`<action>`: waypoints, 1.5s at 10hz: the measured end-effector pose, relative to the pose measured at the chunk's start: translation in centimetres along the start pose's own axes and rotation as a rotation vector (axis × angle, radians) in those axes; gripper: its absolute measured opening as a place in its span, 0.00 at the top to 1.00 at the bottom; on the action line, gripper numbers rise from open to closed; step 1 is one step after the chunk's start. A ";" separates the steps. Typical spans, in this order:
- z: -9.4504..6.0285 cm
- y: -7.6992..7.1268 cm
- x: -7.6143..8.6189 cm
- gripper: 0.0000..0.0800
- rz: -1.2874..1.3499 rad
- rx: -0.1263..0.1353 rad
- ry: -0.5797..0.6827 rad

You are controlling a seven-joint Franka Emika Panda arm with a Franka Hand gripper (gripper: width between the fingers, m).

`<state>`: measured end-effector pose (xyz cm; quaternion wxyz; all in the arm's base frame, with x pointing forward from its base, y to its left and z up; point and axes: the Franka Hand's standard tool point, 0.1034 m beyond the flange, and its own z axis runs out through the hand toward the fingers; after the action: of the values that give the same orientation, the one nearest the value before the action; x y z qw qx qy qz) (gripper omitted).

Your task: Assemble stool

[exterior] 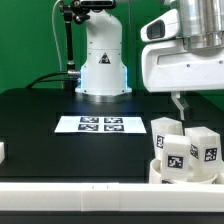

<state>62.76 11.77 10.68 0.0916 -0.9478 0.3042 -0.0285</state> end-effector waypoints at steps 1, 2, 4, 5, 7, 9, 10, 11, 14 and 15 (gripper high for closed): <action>-0.1 0.0 -0.2 0.19 -0.151 -0.031 -0.009; -0.3 -0.1 0.2 0.19 -0.315 -0.039 -0.011; -0.5 -0.6 -0.1 0.19 -0.561 -0.097 -0.028; -0.5 -0.8 -0.1 0.19 -0.630 -0.097 -0.032; -0.4 -0.6 0.0 0.19 -0.766 -0.096 -0.039; -0.4 -0.6 0.1 0.19 -0.902 -0.097 -0.045; -0.4 -0.6 0.0 0.19 -1.042 -0.105 -0.050; -0.4 -0.6 0.0 0.19 -1.167 -0.113 -0.056; -0.2 -0.9 -0.3 0.19 -1.519 -0.149 -0.081; -0.2 -0.7 -0.2 0.19 -1.552 -0.149 -0.083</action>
Offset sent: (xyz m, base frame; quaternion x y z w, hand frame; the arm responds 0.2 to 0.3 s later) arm 0.0083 0.0077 0.0048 -0.1033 -0.0274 -0.2899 0.9511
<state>63.01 12.44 11.03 -0.0072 -0.8933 -0.4486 -0.0283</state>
